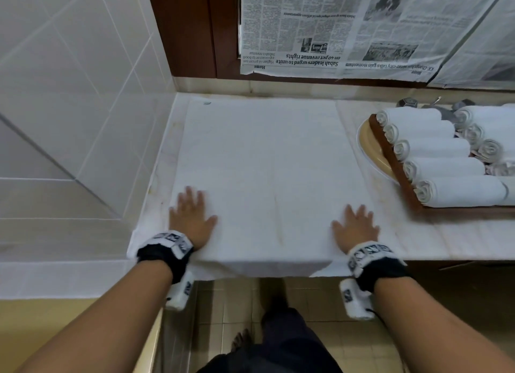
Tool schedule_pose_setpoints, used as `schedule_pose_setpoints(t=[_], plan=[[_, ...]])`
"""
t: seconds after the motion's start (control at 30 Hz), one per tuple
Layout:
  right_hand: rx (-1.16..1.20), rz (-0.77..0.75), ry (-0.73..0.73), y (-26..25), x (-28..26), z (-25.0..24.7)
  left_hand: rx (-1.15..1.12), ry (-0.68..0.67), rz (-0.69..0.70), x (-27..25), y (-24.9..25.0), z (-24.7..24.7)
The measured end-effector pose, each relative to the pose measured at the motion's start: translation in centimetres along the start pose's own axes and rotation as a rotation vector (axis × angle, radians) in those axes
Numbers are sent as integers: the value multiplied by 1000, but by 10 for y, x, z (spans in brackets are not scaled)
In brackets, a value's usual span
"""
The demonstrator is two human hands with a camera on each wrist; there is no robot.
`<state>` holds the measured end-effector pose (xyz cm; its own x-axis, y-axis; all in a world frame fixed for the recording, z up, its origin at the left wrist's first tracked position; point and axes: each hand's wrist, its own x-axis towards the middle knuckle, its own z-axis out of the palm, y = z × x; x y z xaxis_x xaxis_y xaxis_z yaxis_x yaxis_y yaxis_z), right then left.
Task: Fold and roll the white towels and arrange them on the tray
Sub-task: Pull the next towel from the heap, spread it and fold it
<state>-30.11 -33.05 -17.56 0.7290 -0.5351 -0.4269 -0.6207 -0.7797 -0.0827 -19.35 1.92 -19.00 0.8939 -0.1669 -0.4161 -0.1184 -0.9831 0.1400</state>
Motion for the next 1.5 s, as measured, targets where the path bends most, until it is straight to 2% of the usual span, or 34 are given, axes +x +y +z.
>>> schedule_pose_setpoints(t=[0.07,0.13,0.2,0.27,0.37,0.43,0.47,0.57,0.63,0.7,0.77,0.87,0.93,1.0,1.07,1.1,1.17,1.23,1.3,1.4,1.47,1.5], plan=[[2,-186,6,-52,-5,3,12,-13,192,-2,50,0],[-17,-388,-85,-90,-15,13,-4,-101,339,-4,82,4],[-54,-473,-201,-93,-12,23,32,-170,345,6,77,7],[-90,-405,-218,-66,7,19,98,-180,261,22,43,5],[-39,-141,-149,-11,47,-8,40,-179,69,50,-13,-18],[-24,-14,-115,-1,70,-29,-47,-170,-27,69,-24,-39],[-33,-2,-81,-10,79,-35,-63,-123,-33,78,-17,-50],[-24,-166,0,-72,89,-43,-66,-11,147,99,40,-65],[27,-359,-53,-114,89,-38,-67,-56,283,103,81,-60],[-8,-487,-181,-129,98,-28,-26,-154,324,112,94,-46],[-97,-469,-220,-111,124,-29,63,-186,268,127,73,-41],[-49,-218,-116,-60,168,-49,27,-93,15,154,19,-54],[-17,-102,-80,-46,189,-68,-42,-78,-140,175,0,-71],[-38,-159,-21,-67,198,-77,-39,5,-193,195,11,-85],[-23,-338,-11,-112,197,-76,2,82,-61,209,49,-91],[18,-420,-47,-134,194,-72,16,65,51,213,72,-90],[47,-514,-160,-163,191,-60,18,-78,240,216,103,-82],[-44,-555,-199,-162,202,-56,37,-170,290,222,99,-75],[-76,-505,-166,-137,229,-66,74,-126,184,234,67,-81],[16,-246,-117,-88,272,-97,2,-106,-37,255,12,-101],[21,-123,-79,-79,289,-115,-32,-95,-118,271,-4,-117],[19,-102,-46,-88,294,-120,-53,-40,-137,281,-1,-123]])
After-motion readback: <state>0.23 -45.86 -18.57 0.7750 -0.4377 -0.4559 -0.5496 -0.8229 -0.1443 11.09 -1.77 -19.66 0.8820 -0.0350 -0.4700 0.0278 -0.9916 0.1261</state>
